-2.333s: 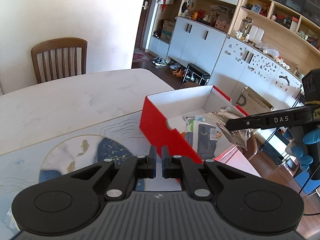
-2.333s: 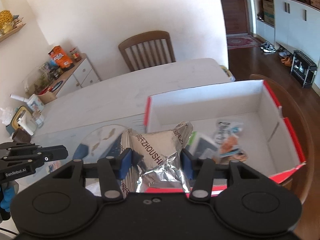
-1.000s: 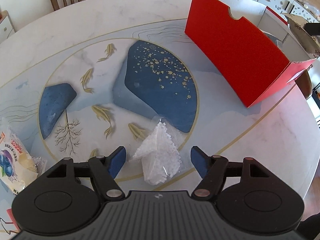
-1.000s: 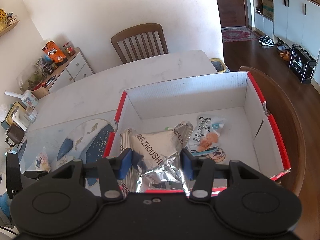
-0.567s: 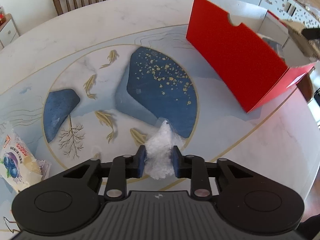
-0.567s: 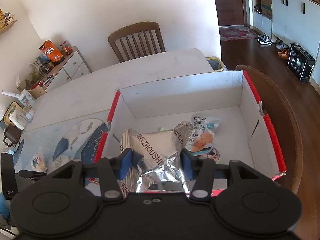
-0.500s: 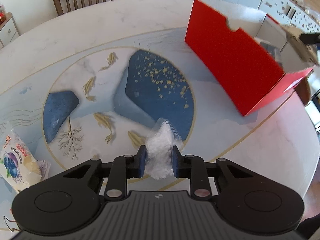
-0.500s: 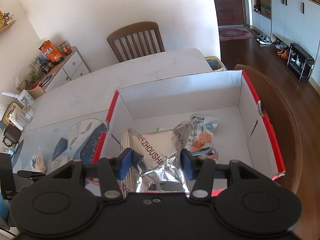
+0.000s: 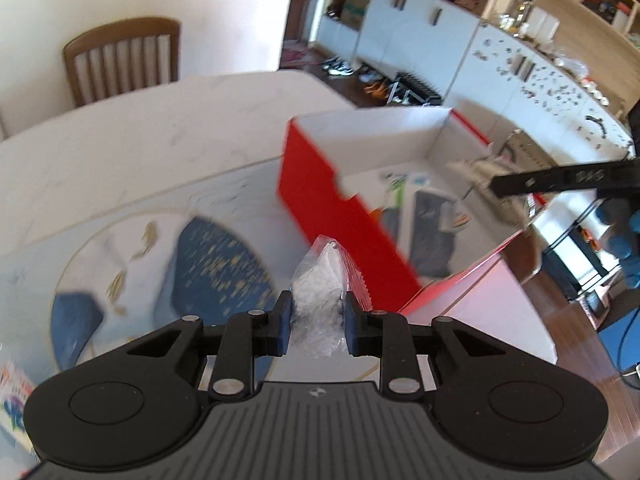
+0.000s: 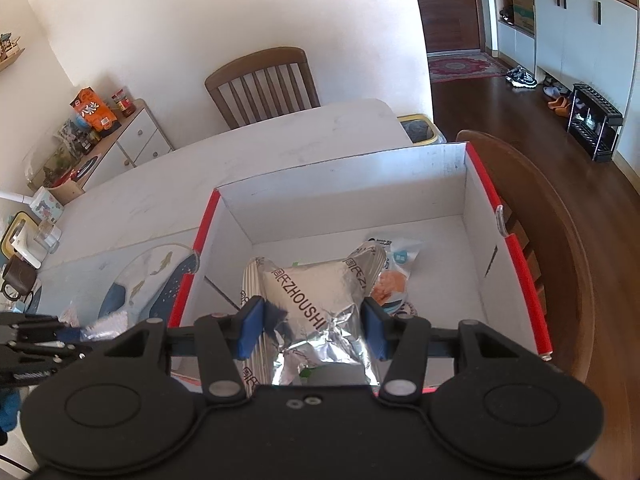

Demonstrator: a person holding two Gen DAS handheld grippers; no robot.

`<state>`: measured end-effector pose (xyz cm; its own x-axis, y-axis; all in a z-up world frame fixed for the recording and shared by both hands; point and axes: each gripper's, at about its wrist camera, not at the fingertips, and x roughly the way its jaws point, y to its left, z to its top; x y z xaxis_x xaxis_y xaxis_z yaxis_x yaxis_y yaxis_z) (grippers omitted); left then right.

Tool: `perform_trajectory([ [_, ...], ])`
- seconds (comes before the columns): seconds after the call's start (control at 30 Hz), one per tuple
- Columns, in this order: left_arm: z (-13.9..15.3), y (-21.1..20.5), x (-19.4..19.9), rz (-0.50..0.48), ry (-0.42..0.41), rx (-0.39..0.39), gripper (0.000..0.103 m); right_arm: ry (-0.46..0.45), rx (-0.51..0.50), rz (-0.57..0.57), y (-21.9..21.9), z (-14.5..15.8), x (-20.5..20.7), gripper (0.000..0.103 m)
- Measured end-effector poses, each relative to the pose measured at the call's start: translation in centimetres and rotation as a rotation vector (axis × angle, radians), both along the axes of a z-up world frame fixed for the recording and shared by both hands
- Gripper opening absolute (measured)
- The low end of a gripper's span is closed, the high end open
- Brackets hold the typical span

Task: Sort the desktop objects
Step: 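Carry the tissue bag and foil bag with both grippers over the red box, then open both grippers to drop the tissue bag and foil bag into the box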

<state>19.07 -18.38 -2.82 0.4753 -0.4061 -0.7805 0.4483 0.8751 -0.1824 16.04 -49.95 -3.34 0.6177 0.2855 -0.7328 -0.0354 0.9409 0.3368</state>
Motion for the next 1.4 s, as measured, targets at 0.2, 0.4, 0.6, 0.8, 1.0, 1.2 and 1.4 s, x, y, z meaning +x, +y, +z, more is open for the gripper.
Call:
perform_trajectory([
  [0.2,1.1,-2.8,1.4,-0.053,-0.026,-0.001,0.024,0.000,-0.010,-0.018,-1.0,-0.1,-0.1,0.052],
  [0.4,2.2,-6.3,3.2,-0.111,-0.074,0.036,0.024,0.001,-0.020,-0.050,-2.5,-0.3,-0.1,0.052],
  [0.6,1.8,-10.4,6.4,-0.157,-0.101,0.120,0.024,0.014,-0.019,-0.063,-3.5,-0.8,0.4,0.052],
  [0.8,0.3,-13.7,9.0,-0.185,-0.096,0.205,0.025,0.038,-0.020,-0.049,-3.7,-1.5,1.6,0.052],
  [1.0,-1.6,-15.6,11.6,-0.207,-0.066,0.276,0.025,0.072,-0.046,-0.039,-3.7,-2.7,3.0,0.052],
  [1.2,-3.3,-17.1,12.7,-0.234,-0.042,0.335,0.025,0.104,-0.079,-0.018,-3.5,-4.2,4.1,0.052],
  [1.4,-4.6,-18.1,13.1,-0.267,-0.018,0.378,0.025,0.143,-0.098,0.018,-2.9,-5.3,4.8,0.052],
])
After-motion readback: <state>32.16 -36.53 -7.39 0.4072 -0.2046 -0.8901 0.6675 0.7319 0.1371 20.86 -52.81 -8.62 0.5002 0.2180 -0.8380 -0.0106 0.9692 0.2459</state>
